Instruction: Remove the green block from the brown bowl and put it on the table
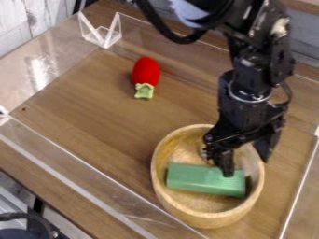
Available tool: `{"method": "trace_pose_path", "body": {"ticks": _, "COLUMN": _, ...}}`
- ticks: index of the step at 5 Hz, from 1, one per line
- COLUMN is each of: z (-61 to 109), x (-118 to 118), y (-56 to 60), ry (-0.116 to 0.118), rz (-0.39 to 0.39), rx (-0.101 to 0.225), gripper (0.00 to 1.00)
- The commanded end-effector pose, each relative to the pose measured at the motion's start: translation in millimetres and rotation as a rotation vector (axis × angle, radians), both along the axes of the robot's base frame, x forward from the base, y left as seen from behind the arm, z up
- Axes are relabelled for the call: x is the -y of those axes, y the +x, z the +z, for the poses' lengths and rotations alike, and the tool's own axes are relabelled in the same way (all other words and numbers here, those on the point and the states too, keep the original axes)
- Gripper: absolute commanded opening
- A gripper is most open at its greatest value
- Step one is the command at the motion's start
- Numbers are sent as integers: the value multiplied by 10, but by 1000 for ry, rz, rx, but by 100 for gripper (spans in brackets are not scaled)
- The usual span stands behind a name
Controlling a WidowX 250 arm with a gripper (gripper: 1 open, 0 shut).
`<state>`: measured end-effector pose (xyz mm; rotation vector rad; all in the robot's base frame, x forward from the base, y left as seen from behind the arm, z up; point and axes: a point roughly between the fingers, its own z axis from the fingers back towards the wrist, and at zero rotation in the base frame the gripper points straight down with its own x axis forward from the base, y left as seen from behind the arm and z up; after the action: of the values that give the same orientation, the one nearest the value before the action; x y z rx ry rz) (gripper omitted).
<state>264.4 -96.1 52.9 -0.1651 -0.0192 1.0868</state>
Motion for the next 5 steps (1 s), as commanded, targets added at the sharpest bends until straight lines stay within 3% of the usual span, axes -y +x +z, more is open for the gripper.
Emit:
{"method": "trace_pose_path", "body": {"ticks": 1, "z": -5, "x": -66, "y": 47, "ry": -13, "rz": 88, "rx": 35, "gripper": 100}}
{"method": "trace_pose_path", "body": {"ticks": 2, "z": -51, "x": -90, "y": 49, "ry": -22, "rz": 64, "rx": 43, "gripper": 100}}
{"method": "trace_pose_path", "body": {"ticks": 3, "z": -101, "x": -113, "y": 53, "ry": -26, "rz": 27, "rx": 51, "gripper": 0}}
{"method": "trace_pose_path", "body": {"ticks": 5, "z": 117, "x": -86, "y": 68, "ry": -18, "rz": -23, "rx": 94, "gripper": 0}}
